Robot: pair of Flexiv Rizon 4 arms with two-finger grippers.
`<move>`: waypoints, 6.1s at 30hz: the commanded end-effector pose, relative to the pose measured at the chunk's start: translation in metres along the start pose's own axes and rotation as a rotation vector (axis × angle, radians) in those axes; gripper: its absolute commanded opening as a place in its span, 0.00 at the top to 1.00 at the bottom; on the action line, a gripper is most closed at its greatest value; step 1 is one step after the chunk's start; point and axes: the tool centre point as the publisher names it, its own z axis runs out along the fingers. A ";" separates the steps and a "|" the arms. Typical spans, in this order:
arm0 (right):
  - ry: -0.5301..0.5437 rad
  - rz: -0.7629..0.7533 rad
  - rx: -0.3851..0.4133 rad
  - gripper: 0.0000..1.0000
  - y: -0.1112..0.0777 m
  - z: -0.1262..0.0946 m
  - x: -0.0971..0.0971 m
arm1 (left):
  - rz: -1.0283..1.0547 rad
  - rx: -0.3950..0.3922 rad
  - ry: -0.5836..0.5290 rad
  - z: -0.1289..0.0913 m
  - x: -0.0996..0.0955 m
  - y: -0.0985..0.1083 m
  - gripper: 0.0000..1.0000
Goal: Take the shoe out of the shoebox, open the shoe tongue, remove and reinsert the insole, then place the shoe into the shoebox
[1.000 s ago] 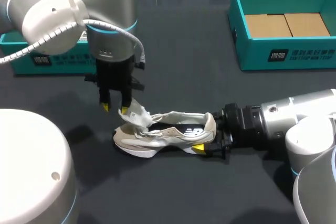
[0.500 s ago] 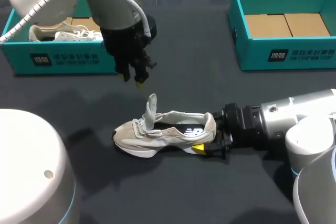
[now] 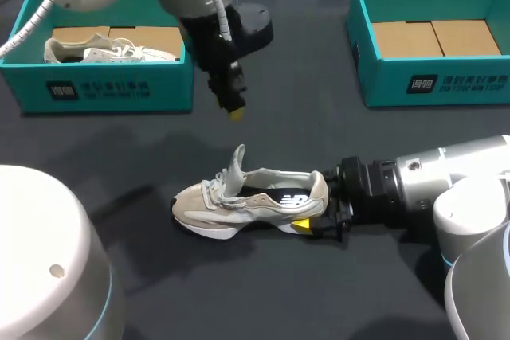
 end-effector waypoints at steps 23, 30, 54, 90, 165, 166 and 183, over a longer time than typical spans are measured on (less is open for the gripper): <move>-0.001 0.001 0.003 1.00 -0.002 0.002 -0.001 | 0.757 -0.052 0.048 0.045 0.032 -0.043 1.00; -0.001 0.001 0.003 1.00 -0.002 0.002 -0.001 | 0.772 -0.053 0.052 0.078 0.048 -0.037 1.00; -0.001 0.001 0.003 1.00 -0.002 0.002 -0.001 | 0.740 -0.119 0.168 0.146 0.052 -0.047 1.00; -0.001 0.001 0.003 1.00 -0.002 0.002 -0.001 | 0.632 -0.167 0.214 0.219 0.036 -0.025 1.00; -0.001 0.001 0.003 1.00 -0.002 0.002 -0.001 | 0.493 0.086 0.129 0.206 0.000 0.018 1.00; -0.001 0.001 0.003 1.00 -0.002 0.002 -0.001 | 0.496 0.094 0.127 0.203 0.001 0.019 1.00; -0.001 0.001 0.003 1.00 -0.002 0.002 -0.001 | 0.559 0.199 0.078 0.176 0.025 -0.006 1.00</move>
